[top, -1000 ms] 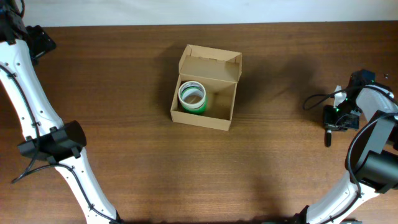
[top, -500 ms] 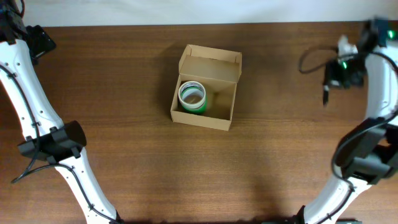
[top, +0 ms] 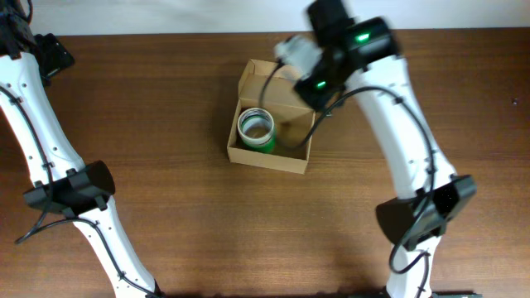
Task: Pack container
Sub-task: 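Carry the black marker into the box and release it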
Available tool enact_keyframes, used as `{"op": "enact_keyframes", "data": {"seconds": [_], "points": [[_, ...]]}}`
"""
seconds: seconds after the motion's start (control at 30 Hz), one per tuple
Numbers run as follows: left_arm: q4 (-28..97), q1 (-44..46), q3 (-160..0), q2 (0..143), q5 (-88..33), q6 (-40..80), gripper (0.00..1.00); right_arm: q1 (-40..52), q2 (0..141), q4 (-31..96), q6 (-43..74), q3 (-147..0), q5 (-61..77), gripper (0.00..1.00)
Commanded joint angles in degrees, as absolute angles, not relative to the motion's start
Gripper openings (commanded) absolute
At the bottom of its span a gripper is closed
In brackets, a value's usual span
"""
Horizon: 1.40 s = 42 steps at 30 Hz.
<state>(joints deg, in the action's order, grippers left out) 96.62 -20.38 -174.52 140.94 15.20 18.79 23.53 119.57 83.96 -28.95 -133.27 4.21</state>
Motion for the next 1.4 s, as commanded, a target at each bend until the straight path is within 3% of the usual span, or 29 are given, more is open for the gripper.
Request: {"op": "enact_keyframes", "data": {"seconds": [0.0,0.53,1.37], "points": [[96.66,-20.78,-174.28,139.26,15.2,18.15,1.0,28.18,122.72,82.61,-37.74,-133.23,2.11,0.04],[96.66,-20.78,-174.28,139.26,15.2,18.15,1.0,32.05,134.5,83.4,-39.66,-132.84,4.51,0.04],[96.66,-20.78,-174.28,139.26,15.2,18.15,1.0,36.64,134.82,76.53,-39.11,-119.68,2.28,0.07]]}}
